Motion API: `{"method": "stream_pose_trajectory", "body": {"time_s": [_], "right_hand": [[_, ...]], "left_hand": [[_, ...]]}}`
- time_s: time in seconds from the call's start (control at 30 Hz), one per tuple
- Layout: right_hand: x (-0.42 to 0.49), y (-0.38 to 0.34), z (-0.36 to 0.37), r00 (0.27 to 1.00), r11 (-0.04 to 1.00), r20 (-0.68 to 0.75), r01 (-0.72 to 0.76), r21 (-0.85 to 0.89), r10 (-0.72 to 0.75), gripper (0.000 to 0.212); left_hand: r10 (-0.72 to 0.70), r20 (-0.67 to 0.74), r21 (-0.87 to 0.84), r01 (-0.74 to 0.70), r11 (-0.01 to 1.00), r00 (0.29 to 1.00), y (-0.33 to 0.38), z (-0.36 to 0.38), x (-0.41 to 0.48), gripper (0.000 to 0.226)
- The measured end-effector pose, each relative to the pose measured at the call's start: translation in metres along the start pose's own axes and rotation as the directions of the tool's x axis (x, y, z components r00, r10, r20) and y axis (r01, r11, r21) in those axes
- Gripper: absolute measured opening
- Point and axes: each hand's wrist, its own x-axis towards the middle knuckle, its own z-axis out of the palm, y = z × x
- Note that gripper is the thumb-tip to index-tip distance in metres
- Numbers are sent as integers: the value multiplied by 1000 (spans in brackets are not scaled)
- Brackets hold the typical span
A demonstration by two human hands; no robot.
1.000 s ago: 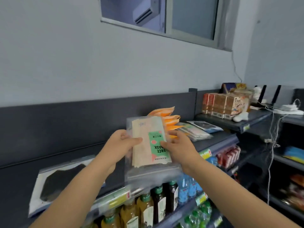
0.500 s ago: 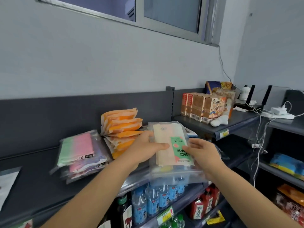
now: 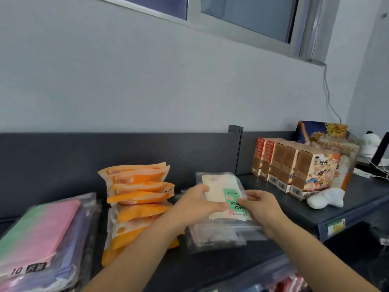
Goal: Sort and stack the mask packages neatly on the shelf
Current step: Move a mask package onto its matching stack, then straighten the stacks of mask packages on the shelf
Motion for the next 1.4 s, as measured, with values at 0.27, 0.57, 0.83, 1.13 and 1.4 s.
{"method": "stream_pose_trajectory", "body": {"time_s": [0.27, 0.57, 0.83, 1.13, 1.4], "right_hand": [[68, 19, 27, 989, 974, 132, 96, -204, -70, 39], [48, -10, 22, 726, 493, 346, 669, -556, -594, 51], [-29, -47, 61, 465, 358, 473, 884, -301, -748, 47], [-176, -68, 170, 313, 267, 637, 949, -171, -704, 70], [-287, -73, 279, 352, 298, 720, 932, -207, -598, 77]], "left_hand": [[-82, -126, 148, 101, 984, 989, -11, 5, 28, 75], [73, -444, 242, 41, 969, 893, 12, 21, -10, 66], [117, -690, 481, 332, 811, 714, 19, -28, -121, 72], [-49, -854, 434, 759, 486, 519, -34, -129, -307, 88], [-152, -868, 392, 841, 373, 472, -98, -219, -434, 90]]}}
